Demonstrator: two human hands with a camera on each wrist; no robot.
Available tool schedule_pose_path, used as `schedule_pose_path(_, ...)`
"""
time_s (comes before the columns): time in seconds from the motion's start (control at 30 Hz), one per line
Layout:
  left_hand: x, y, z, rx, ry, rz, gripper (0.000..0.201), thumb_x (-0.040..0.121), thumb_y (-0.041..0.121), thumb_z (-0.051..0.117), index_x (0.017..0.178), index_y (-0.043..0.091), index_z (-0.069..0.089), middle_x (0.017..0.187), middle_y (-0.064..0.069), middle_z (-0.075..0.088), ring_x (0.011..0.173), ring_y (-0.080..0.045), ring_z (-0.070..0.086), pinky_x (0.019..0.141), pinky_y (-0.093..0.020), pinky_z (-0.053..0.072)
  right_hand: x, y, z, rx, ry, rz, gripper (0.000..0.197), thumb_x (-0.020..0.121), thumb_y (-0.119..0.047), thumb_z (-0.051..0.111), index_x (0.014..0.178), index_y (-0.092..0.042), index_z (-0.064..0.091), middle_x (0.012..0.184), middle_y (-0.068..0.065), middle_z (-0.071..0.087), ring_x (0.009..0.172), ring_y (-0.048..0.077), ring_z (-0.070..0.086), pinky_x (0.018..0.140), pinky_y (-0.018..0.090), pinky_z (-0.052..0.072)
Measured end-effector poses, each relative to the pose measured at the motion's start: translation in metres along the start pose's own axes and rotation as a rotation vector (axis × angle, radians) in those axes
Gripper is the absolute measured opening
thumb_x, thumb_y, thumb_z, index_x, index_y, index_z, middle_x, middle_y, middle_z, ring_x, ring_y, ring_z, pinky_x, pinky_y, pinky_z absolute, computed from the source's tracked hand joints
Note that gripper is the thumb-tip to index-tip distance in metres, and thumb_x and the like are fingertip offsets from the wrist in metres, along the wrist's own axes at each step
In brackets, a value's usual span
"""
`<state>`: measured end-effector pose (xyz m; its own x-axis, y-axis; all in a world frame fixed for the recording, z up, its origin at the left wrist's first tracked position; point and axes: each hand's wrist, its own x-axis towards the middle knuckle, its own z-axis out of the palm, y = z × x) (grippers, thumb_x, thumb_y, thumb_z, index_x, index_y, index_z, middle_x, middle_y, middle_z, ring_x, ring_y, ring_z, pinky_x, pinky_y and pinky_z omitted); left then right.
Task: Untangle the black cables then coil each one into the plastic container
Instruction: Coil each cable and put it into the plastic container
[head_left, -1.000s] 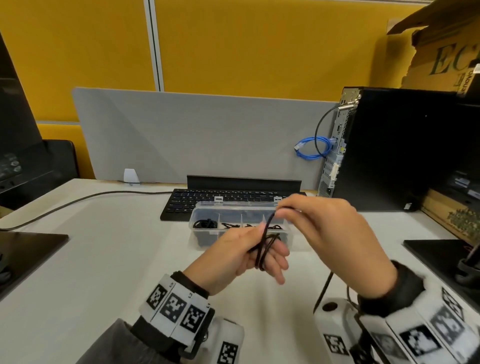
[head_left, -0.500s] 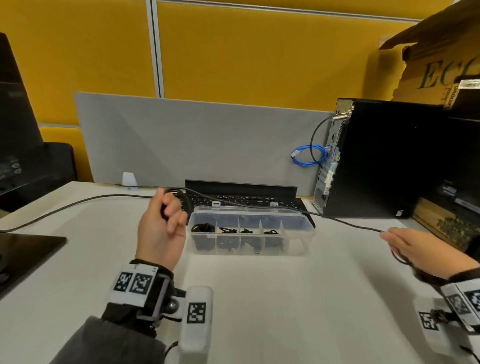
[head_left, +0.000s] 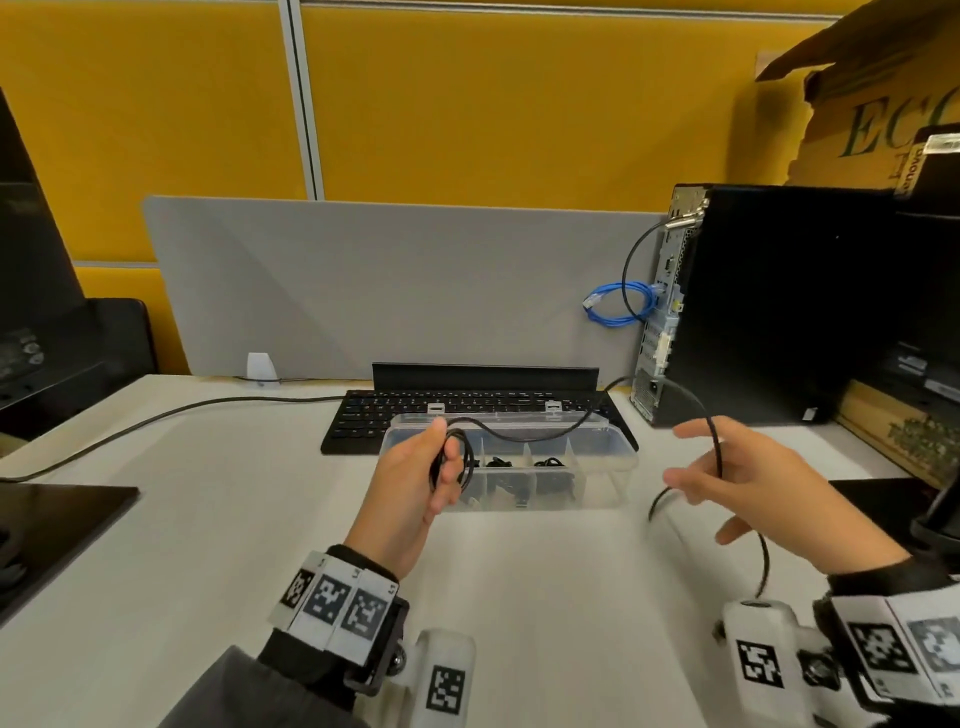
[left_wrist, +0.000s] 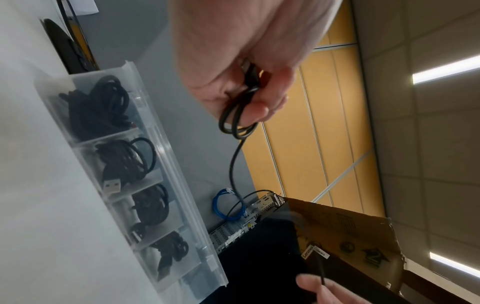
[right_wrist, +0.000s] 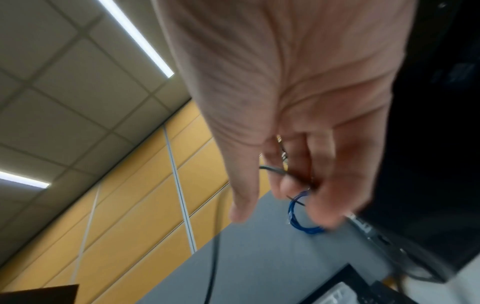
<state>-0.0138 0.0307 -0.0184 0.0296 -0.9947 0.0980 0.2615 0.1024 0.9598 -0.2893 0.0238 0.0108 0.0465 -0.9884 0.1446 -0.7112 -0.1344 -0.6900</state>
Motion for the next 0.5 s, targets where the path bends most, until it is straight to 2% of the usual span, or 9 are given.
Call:
schedule_pose_path(0.07,0.001,-0.001,-0.002,0.008,0.014,-0.007,0.039,0.099,0.031,0.034,0.07,0.012,0.052,0.05,0.005,0.046,0.035,-0.004,0.033,0.045,-0.018,0.034,0.002,0.005,-0.005,-0.007,0.139,0.011,0.06,0.067,-0.046,0.064,0.119,-0.02,0.051,0.078,0.007,0.054,0.066,0.018,0.059,0.061,0.036,0.059)
schedule_pose_path(0.13,0.001,-0.002,0.0,0.036,-0.001,-0.008,0.039,0.099,0.031,0.034,0.071,0.012,0.052,0.049,0.005,0.046,0.036,-0.005,0.034,0.047,-0.019,0.034,0.004,0.006,-0.003,-0.095,0.254,-0.018,0.078,0.065,-0.053,0.059,0.134,-0.022,0.041,0.105,0.01,0.049,0.094,0.024,0.055,0.081,0.038,0.054)
schedule_pose_path(0.17,0.001,-0.002,0.002,0.053,-0.012,-0.009,0.039,0.1,0.031,0.034,0.071,0.012,0.052,0.049,0.005,0.046,0.037,-0.006,0.034,0.048,-0.02,0.035,0.004,0.003,0.001,-0.149,0.307,-0.069,0.084,0.066,-0.054,0.058,0.141,-0.025,0.032,0.123,0.011,0.041,0.112,0.025,0.046,0.091,0.039,0.047)
schedule_pose_path(0.23,-0.002,-0.002,0.007,0.085,-0.04,-0.014,0.038,0.099,0.031,0.035,0.072,0.011,0.053,0.049,0.006,0.046,0.039,-0.007,0.034,0.047,-0.019,0.036,0.002,-0.011,0.013,-0.215,0.387,-0.241,0.09,0.069,-0.057,0.056,0.146,-0.029,0.019,0.143,0.005,0.023,0.13,0.022,0.026,0.102,0.037,0.037)
schedule_pose_path(0.33,-0.008,0.0,0.013,0.077,-0.13,-0.038,0.038,0.097,0.032,0.038,0.07,0.011,0.053,0.048,0.005,0.046,0.04,-0.008,0.034,0.049,-0.018,0.039,-0.006,-0.038,0.04,-0.283,0.201,-0.448,0.084,0.078,-0.055,0.054,0.147,-0.033,0.012,0.151,-0.005,0.015,0.139,0.011,0.009,0.112,0.029,0.016)
schedule_pose_path(0.4,-0.013,0.001,0.017,0.009,-0.222,-0.048,0.037,0.092,0.034,0.04,0.069,0.009,0.054,0.047,0.003,0.045,0.037,-0.008,0.034,0.052,-0.019,0.043,-0.01,-0.053,0.064,-0.331,0.041,-0.524,0.068,0.085,-0.058,0.041,0.145,-0.038,0.015,0.15,-0.015,0.022,0.141,0.006,0.011,0.117,0.033,0.011)
schedule_pose_path(0.43,-0.015,0.002,0.019,-0.055,-0.25,-0.052,0.035,0.089,0.034,0.042,0.068,0.008,0.055,0.046,0.002,0.045,0.036,-0.008,0.034,0.053,-0.02,0.045,-0.012,-0.056,0.075,-0.331,0.017,-0.556,0.057,0.087,-0.06,0.031,0.141,-0.04,0.026,0.143,-0.016,0.036,0.137,0.004,0.025,0.117,0.035,0.014)
schedule_pose_path(0.47,-0.016,0.004,0.021,-0.141,-0.259,-0.067,0.034,0.085,0.033,0.045,0.067,0.007,0.058,0.045,0.002,0.046,0.035,-0.008,0.036,0.052,-0.02,0.047,-0.013,-0.058,0.083,-0.284,0.008,-0.585,0.049,0.089,-0.059,0.024,0.13,-0.038,0.039,0.126,-0.018,0.053,0.122,0.001,0.044,0.112,0.032,0.023)
schedule_pose_path(0.5,-0.018,0.006,0.021,-0.241,-0.255,-0.091,0.032,0.081,0.033,0.049,0.065,0.007,0.06,0.044,0.002,0.047,0.035,-0.008,0.039,0.051,-0.02,0.048,-0.015,-0.062,0.087,-0.176,-0.001,-0.593,0.037,0.093,-0.054,0.024,0.114,-0.036,0.048,0.1,-0.02,0.063,0.098,-0.001,0.056,0.1,0.025,0.034)
